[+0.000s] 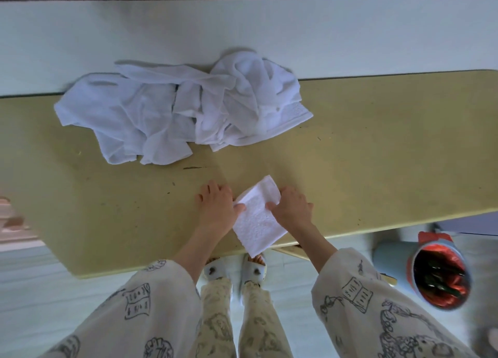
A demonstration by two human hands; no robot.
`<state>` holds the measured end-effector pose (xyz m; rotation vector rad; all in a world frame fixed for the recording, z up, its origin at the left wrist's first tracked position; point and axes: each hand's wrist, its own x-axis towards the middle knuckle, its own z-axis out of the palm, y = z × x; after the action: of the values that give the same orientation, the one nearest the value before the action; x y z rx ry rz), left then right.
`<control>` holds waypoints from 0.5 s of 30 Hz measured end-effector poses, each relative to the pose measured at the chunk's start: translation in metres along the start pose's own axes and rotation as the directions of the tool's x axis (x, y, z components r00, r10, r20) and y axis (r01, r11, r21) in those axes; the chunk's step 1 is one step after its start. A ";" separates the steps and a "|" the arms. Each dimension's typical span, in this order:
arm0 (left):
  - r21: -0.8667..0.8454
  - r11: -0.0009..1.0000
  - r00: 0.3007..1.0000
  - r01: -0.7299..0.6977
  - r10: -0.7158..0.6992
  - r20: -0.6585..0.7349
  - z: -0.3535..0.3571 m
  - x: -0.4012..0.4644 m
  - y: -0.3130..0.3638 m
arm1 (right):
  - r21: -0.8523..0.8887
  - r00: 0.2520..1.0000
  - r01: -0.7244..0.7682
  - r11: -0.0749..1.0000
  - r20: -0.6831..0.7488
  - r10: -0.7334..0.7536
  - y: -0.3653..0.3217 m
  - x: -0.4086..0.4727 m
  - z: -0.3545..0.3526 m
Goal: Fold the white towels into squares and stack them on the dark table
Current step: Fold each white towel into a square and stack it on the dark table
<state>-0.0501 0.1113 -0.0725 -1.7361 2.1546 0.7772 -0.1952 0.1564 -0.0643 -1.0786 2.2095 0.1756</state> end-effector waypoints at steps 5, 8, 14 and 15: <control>-0.192 0.981 0.999 0.002 0.007 0.045 -0.005 -0.016 -0.011 | 0.117 0.996 0.052 0.992 0.066 -0.060 -0.003 -0.008 0.003; -0.435 0.896 0.985 0.095 -0.020 0.173 -0.014 -0.030 -0.029 | 0.233 0.979 0.156 0.960 0.094 -0.182 -0.003 -0.022 -0.007; -0.581 0.809 0.995 0.090 -0.047 0.090 -0.031 -0.073 -0.057 | 0.176 0.817 0.545 0.820 0.106 -0.566 -0.034 -0.066 -0.053; -0.614 0.783 0.995 0.099 -0.071 0.070 -0.034 -0.085 -0.061 | 0.169 0.769 0.607 0.776 0.119 -0.628 -0.042 -0.076 -0.060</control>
<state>0.0338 0.1535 -0.0153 -2.0532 1.8848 1.6209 -0.1614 0.1553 0.0356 -1.5962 1.5814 -0.1552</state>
